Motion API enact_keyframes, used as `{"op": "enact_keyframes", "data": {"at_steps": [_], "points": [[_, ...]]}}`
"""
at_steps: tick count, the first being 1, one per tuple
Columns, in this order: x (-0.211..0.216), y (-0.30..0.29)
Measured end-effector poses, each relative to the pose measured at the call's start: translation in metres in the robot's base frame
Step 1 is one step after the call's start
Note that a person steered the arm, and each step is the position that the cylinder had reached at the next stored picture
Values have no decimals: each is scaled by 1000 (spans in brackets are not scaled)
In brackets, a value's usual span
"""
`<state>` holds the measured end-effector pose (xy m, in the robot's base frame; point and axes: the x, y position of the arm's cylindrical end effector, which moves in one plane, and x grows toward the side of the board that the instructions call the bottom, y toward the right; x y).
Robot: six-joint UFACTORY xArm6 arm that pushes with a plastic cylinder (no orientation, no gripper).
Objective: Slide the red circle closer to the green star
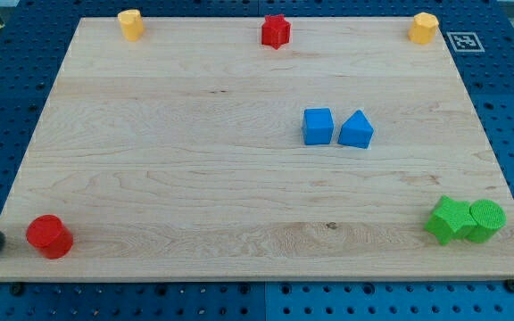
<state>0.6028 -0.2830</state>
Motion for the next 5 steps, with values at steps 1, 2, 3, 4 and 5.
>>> {"op": "enact_keyframes", "data": {"at_steps": [1, 2, 3, 4, 5], "points": [[4, 43], [2, 46], [-10, 46], [-10, 47], [-16, 48]]}}
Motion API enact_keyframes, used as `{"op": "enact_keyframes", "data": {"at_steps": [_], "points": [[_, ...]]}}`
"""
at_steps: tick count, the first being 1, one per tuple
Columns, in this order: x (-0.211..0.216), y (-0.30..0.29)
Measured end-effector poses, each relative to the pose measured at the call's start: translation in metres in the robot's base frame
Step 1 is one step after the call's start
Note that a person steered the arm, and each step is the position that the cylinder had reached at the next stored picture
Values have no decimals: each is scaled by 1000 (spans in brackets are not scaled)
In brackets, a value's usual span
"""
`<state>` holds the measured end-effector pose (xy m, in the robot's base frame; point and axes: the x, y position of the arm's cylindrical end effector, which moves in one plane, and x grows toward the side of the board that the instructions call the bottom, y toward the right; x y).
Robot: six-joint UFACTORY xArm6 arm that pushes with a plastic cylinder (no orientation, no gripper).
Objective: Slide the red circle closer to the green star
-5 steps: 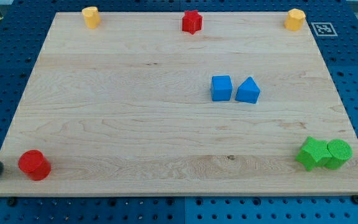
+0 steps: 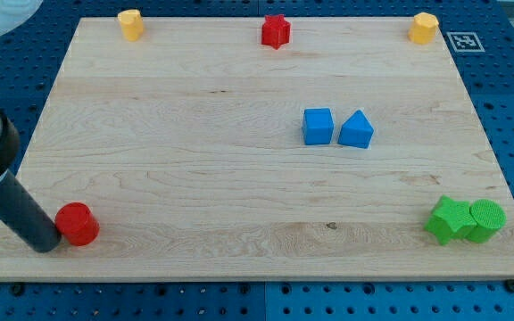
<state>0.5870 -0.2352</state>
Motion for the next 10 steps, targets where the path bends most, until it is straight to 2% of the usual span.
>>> {"op": "enact_keyframes", "data": {"at_steps": [4, 8, 10], "points": [[-15, 20], [-45, 169], [-101, 197]]}}
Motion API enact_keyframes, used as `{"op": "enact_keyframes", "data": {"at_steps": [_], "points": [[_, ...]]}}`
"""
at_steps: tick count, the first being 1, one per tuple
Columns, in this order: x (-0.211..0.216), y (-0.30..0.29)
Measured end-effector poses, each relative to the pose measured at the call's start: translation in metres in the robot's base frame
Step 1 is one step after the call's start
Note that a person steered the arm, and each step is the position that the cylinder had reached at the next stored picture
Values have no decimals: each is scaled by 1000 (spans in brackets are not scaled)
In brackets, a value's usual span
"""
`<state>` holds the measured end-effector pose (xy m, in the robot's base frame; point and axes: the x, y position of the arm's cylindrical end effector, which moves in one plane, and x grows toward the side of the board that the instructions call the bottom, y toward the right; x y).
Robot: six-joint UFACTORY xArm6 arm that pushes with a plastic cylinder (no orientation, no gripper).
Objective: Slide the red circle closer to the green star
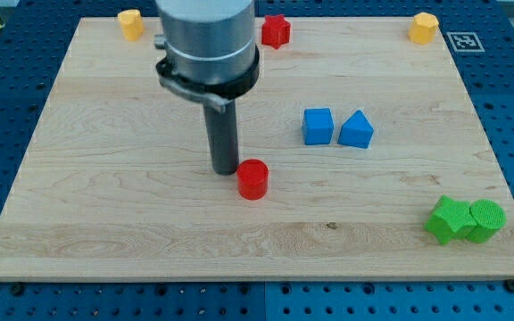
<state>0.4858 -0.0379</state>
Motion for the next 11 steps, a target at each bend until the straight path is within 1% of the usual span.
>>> {"op": "enact_keyframes", "data": {"at_steps": [2, 3, 4, 5, 6, 8, 11], "points": [[7, 45], [16, 38], [24, 1], [43, -3], [47, 21], [84, 90], [85, 179]]}}
